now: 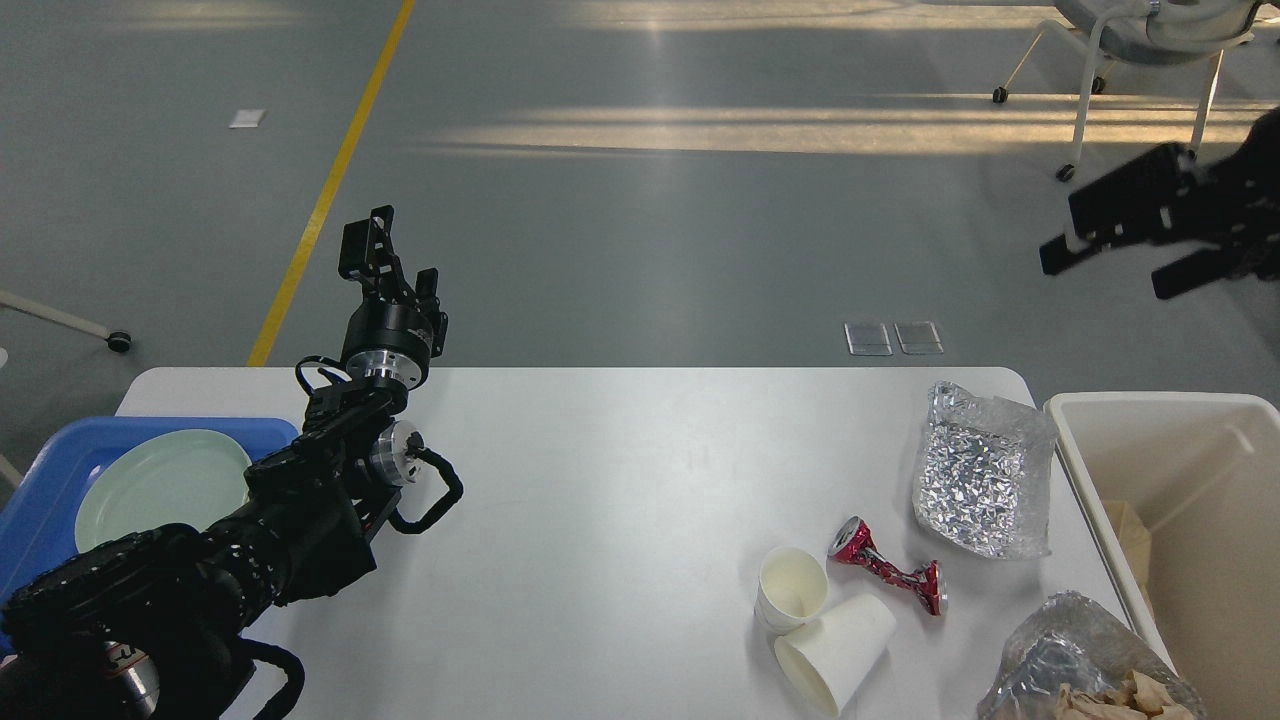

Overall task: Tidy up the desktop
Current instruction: 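Bring the right gripper down to the foil tray of crumpled paper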

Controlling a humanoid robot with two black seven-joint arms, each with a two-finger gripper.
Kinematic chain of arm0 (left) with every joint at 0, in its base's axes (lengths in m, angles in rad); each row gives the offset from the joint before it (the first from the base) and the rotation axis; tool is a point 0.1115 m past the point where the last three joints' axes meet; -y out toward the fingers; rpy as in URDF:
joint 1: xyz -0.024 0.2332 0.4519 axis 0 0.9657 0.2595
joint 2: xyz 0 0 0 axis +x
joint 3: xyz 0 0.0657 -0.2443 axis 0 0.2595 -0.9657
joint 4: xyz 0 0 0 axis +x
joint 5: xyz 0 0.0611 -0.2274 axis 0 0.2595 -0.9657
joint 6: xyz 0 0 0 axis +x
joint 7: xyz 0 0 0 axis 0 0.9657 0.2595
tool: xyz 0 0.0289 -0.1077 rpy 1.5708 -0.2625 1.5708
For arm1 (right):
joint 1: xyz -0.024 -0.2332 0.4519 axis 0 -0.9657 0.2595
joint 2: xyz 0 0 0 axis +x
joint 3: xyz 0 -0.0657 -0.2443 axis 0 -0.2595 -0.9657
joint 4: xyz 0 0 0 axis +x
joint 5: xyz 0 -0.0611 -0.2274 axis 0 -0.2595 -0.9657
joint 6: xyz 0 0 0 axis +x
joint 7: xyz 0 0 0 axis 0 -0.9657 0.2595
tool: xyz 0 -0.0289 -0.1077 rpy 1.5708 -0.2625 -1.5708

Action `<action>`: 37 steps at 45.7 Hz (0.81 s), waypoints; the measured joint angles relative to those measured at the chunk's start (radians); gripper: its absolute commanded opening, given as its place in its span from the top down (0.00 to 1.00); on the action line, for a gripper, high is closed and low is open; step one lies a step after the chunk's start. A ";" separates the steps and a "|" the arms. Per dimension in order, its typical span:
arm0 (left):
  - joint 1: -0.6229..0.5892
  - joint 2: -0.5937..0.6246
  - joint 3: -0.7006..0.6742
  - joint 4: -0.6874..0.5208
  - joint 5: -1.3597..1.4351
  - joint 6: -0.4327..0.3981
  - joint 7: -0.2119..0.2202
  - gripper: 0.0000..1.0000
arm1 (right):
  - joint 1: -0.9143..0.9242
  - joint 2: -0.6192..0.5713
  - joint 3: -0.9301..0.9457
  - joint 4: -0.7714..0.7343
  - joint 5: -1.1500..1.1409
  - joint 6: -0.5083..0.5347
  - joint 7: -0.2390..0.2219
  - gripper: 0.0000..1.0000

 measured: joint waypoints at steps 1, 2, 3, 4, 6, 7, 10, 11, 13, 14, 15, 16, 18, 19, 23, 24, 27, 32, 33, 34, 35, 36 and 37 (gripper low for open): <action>0.000 0.000 0.000 0.000 0.000 0.000 0.000 0.02 | 0.021 0.000 0.003 0.000 0.014 0.000 0.000 0.00; 0.000 0.000 0.000 0.000 0.000 0.000 0.000 0.02 | 0.042 0.000 0.008 0.000 0.030 0.000 0.000 0.00; 0.000 0.000 0.000 0.000 0.000 0.000 0.000 0.02 | 0.065 -0.001 0.014 -0.001 0.051 0.000 0.000 0.00; 0.000 0.000 0.000 0.000 0.000 0.000 0.000 0.02 | 0.082 -0.001 0.019 -0.002 0.069 0.000 0.000 0.00; 0.000 0.000 0.000 0.000 0.000 0.000 0.000 0.02 | 0.114 -0.001 0.030 -0.004 0.105 0.000 0.000 0.00; 0.000 0.000 0.000 0.000 0.000 0.000 0.000 0.02 | 0.138 0.000 0.038 -0.005 0.133 0.000 0.000 0.00; 0.000 0.000 0.000 0.000 0.000 0.000 0.000 0.02 | 0.171 0.002 0.047 -0.005 0.166 0.000 0.000 0.00; 0.000 0.000 0.000 0.000 0.000 0.000 0.000 0.02 | 0.175 0.003 0.048 -0.005 0.171 0.000 0.000 0.00; 0.000 0.000 0.000 0.000 0.000 0.000 0.000 0.02 | 0.178 0.005 0.048 -0.005 0.175 0.000 -0.004 0.00; 0.000 0.000 0.000 0.000 0.000 0.000 0.000 0.02 | 0.174 0.005 0.046 -0.006 0.175 0.000 -0.005 0.00; 0.000 0.000 0.000 0.000 0.000 0.000 0.000 0.02 | 0.167 0.005 0.044 -0.007 0.174 0.000 -0.006 0.00; 0.000 0.000 0.000 0.000 0.000 0.000 0.000 0.02 | 0.155 0.005 0.042 -0.008 0.169 0.000 -0.008 0.00; 0.000 0.000 0.000 0.000 0.000 0.000 0.000 0.02 | 0.117 0.003 0.038 -0.009 0.153 0.000 -0.010 0.00; 0.000 0.000 0.000 0.000 0.000 0.000 0.000 0.02 | 0.098 0.002 0.038 -0.009 0.142 0.000 -0.011 0.00; 0.000 0.000 0.000 0.000 0.000 0.000 0.000 0.02 | 0.002 -0.013 0.037 -0.011 0.062 0.000 -0.011 0.00; 0.000 0.000 0.000 0.000 0.000 0.000 0.000 0.02 | -0.022 -0.019 0.038 -0.011 0.039 0.000 -0.011 0.00; 0.000 0.000 0.000 0.000 0.000 0.000 0.000 0.02 | -0.100 -0.036 0.043 -0.011 -0.038 0.000 -0.011 0.00; 0.000 0.000 0.000 0.000 0.000 0.000 0.000 0.02 | -0.218 -0.050 0.046 -0.011 -0.155 0.000 -0.011 0.00; 0.000 0.000 0.000 0.000 0.000 0.000 0.000 0.02 | -0.241 -0.052 0.046 -0.010 -0.177 0.000 -0.010 0.00; 0.000 0.000 0.000 0.000 0.000 0.000 0.000 0.02 | -0.267 -0.055 0.046 -0.009 -0.203 0.000 -0.010 0.00; 0.000 0.000 0.000 0.000 0.000 0.000 0.000 0.02 | -0.287 -0.057 0.046 -0.009 -0.223 0.000 -0.010 0.00; 0.000 0.000 0.000 0.000 0.000 0.000 0.000 0.02 | -0.307 -0.060 0.047 -0.008 -0.243 0.000 -0.009 0.00; 0.000 0.000 0.000 0.000 0.000 0.000 0.000 0.02 | -0.331 -0.063 0.047 -0.007 -0.266 0.000 -0.009 0.00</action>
